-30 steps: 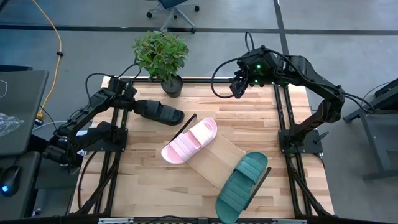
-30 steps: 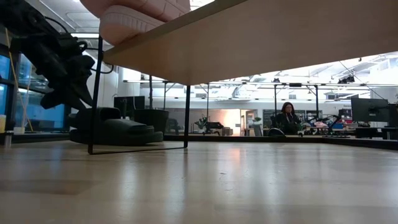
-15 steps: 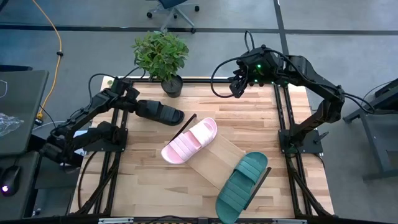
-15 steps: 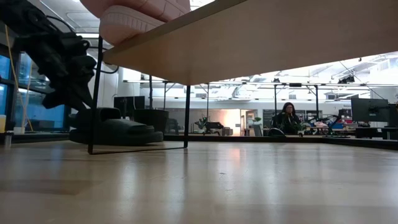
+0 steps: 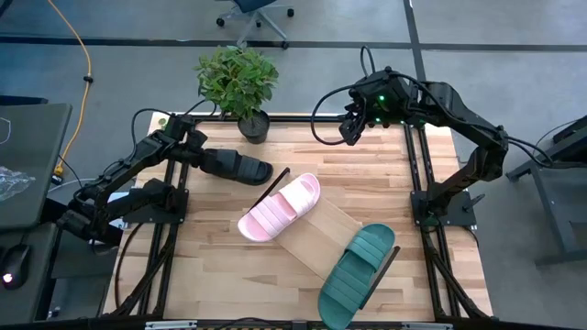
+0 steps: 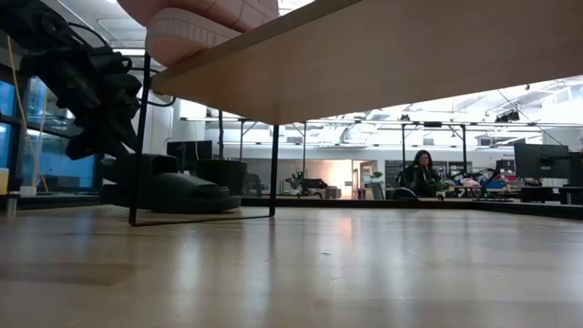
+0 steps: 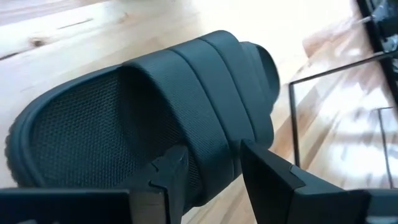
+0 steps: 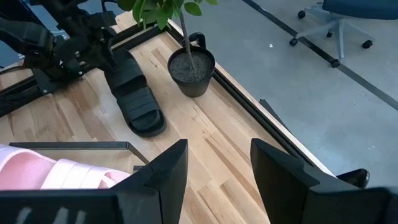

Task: Pick and place slides into the shelf
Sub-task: Put the black pair of slides on the shelf

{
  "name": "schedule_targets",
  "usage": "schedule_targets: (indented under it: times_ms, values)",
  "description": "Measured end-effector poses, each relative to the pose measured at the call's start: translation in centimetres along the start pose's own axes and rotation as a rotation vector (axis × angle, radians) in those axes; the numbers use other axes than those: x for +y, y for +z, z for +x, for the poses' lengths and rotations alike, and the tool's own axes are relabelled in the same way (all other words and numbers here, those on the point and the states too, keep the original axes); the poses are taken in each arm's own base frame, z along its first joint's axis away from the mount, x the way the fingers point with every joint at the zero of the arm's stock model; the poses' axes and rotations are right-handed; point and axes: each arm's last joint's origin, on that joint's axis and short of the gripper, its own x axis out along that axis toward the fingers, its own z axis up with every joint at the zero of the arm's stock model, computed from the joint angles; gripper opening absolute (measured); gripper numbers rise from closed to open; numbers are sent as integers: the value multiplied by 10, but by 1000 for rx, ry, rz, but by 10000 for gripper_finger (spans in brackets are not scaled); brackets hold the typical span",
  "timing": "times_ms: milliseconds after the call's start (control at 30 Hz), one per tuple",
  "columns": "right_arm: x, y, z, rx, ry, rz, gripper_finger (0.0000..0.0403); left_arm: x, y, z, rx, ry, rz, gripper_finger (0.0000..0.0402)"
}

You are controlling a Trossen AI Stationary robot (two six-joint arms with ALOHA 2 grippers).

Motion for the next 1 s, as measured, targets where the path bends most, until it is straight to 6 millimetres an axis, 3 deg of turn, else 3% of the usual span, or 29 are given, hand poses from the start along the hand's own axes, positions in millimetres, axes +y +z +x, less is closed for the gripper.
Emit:
schedule_targets:
  times_ms: [433, 833, 1000]
  values:
    - [0, -2, 0, 16, -4, -8, 167, -2, 0, 0, 8, -77, 2, 127]
    - [0, -2, 0, 16, -5, -8, 167, -2, 0, 0, 2, -73, 8, 14]
    - [0, -2, 0, 16, -4, -8, 167, -2, 0, 0, 2, -69, 14, 13]
